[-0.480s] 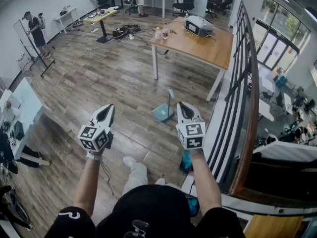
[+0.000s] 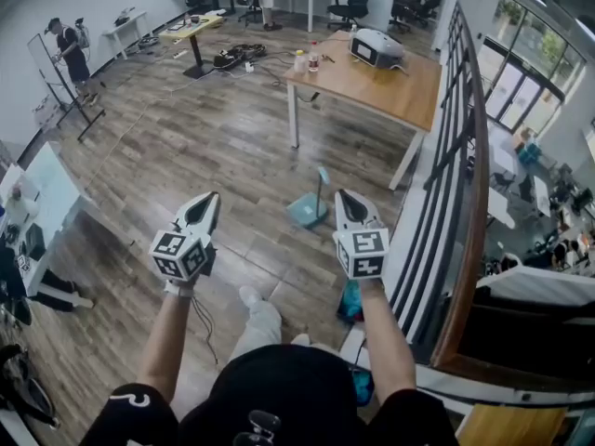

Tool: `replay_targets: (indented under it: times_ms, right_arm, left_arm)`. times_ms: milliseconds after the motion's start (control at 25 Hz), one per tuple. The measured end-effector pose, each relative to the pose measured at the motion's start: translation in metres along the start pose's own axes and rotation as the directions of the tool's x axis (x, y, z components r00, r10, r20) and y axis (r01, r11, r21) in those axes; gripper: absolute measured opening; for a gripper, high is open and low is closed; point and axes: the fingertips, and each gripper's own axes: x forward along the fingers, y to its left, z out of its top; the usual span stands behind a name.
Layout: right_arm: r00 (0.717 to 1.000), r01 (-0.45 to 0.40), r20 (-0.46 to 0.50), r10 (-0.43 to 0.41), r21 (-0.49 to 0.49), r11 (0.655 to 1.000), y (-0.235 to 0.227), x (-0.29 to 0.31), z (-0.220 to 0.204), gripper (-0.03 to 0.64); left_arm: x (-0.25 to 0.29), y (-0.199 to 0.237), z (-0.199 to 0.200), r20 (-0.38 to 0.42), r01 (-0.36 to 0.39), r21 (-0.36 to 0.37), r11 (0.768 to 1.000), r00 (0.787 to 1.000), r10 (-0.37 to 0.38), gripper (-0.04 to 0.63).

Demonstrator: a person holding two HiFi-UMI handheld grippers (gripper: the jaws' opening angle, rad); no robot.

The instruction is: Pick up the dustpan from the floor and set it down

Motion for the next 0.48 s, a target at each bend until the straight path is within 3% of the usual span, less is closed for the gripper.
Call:
replay_targets:
  times_ms: [480]
  right_arm:
    - [1.000,-0.006,-0.008,0.006,0.007,1.000,-0.007,0.048,-0.003,-0.003]
  left_arm:
    - [0.041,0.026,-0.005,-0.010,0.012,-0.014,1.000,1.000,-0.013,-0.006]
